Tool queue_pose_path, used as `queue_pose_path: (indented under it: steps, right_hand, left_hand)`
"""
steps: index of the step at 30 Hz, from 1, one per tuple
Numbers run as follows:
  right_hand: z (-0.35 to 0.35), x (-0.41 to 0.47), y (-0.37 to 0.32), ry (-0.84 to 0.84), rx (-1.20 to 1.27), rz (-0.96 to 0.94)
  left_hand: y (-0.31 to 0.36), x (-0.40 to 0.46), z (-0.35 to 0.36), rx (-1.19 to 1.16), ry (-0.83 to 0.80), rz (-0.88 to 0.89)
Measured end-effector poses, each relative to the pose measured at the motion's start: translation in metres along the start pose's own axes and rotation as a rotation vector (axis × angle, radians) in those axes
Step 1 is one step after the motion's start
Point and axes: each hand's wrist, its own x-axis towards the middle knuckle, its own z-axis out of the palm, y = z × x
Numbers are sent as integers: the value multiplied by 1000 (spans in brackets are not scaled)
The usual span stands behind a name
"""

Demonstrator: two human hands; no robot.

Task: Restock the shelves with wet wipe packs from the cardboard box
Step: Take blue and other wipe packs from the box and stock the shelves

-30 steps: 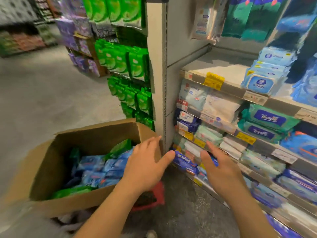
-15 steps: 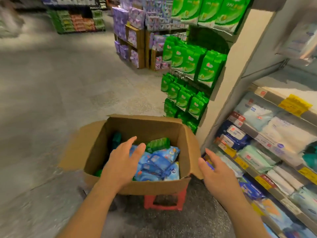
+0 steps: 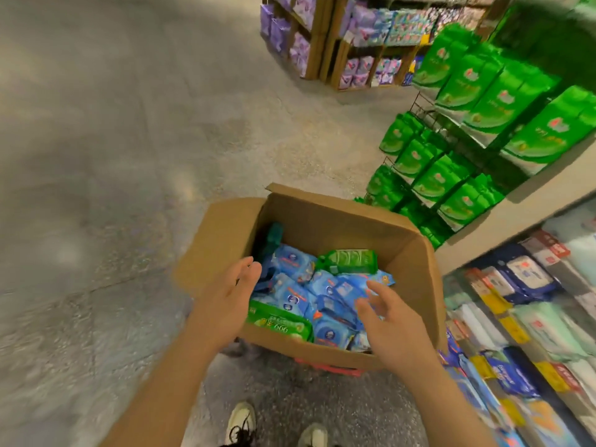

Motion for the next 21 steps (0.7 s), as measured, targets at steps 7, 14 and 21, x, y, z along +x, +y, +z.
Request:
queue_pose_path:
  steps: [7,14,21]
  right_hand:
    - [46,63,17,-228,-54,66]
    - [120,147,69,-523,-263,-42]
    - [184,197,110,-843,-477,-72]
  left_hand:
    - [-27,22,14,11,-3,-148]
    - [-55,35,43,-16,-1,-307]
    - [-58,51,75,-109,144,-487]
